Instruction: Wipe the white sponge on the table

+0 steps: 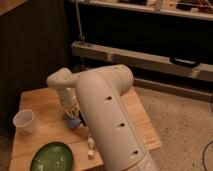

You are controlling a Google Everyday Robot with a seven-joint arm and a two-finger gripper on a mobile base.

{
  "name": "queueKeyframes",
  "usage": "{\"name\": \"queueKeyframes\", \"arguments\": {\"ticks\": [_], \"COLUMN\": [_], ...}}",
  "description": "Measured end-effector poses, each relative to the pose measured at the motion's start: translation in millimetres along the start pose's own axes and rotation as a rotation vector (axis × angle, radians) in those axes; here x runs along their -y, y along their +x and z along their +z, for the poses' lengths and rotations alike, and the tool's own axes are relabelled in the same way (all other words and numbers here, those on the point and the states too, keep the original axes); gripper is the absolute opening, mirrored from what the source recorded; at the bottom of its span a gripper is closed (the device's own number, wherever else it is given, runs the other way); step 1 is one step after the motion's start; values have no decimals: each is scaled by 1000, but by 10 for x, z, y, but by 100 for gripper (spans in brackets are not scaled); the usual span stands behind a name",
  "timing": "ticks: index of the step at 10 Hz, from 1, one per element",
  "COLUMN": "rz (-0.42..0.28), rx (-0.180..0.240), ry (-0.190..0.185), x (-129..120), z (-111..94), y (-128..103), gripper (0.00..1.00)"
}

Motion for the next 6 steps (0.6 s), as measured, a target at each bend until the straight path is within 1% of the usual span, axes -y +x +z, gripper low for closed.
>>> {"name": "queueKeyframes", "arguments": {"ticks": [1, 2, 4, 5, 6], "rz": [-12, -38, -91, -124, -158], "rx": [2, 11, 46, 56, 74], "ry": [0, -12, -49, -58, -70], "x": [-82, -252, -570, -734, -915], "z": [16, 16, -47, -75, -113], "y": [103, 228, 471, 544, 556], "gripper": [14, 14, 14, 14, 14]}}
